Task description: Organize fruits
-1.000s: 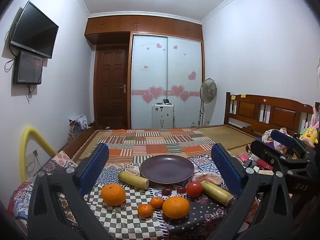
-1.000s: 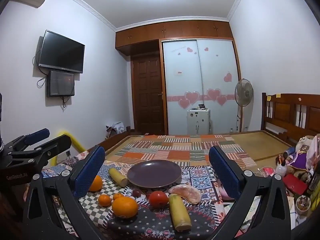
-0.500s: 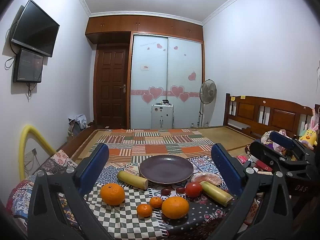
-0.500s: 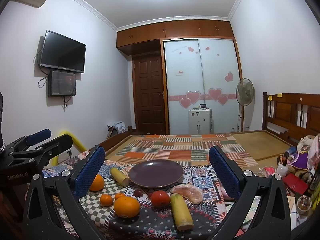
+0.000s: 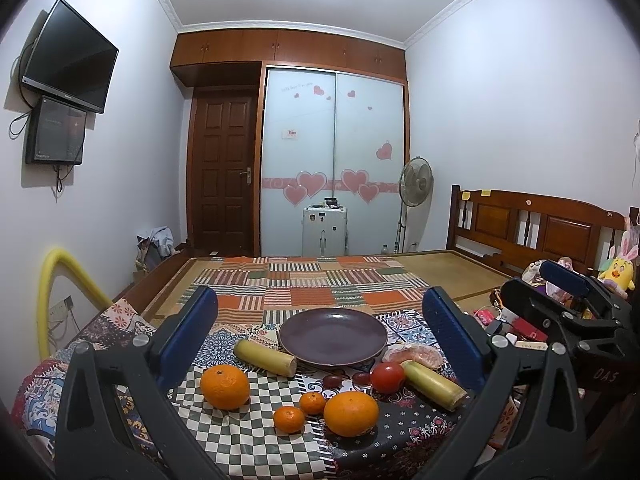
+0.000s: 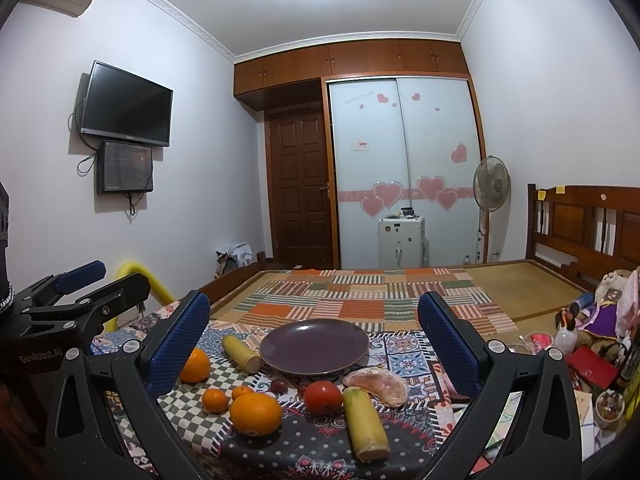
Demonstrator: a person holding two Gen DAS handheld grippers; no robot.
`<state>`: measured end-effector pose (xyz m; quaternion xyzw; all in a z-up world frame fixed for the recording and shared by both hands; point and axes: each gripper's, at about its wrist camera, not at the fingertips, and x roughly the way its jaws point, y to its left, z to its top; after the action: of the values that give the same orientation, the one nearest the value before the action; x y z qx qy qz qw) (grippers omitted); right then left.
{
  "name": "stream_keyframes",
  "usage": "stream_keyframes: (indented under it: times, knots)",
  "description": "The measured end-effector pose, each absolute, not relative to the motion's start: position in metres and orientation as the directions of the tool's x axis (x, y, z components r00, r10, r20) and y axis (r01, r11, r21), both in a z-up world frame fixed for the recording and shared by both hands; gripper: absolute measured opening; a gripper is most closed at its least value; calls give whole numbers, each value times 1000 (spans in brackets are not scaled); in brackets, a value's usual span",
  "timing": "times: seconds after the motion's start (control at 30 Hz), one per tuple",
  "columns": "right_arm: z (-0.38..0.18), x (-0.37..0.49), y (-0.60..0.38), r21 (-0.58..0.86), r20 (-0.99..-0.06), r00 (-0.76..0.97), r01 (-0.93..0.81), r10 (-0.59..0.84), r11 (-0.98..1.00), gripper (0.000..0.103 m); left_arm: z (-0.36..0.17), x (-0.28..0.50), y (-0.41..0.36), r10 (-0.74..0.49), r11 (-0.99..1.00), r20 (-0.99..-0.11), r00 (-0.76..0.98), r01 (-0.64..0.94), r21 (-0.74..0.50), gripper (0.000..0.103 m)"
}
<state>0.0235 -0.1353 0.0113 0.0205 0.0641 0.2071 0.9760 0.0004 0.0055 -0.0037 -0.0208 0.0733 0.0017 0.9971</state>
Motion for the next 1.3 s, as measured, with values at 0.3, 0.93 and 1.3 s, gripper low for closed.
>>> stream_keyframes:
  times: [0.3,0.93,1.3]
  knots:
    - [12,23,-135,66,-116,906,-403,408,913,103,-4,0,5,0,999,-141,990,-5,-33,103]
    - [18,18,-131,66,-103,904,-411,416,909,103,-3,-2,3,3,1000,-133,991,-7,-27,103]
    - [17,18,-133,68,-101,903,-412,417,909,103,-1,-2,1,1,1000,-132,991,-5,-27,103]
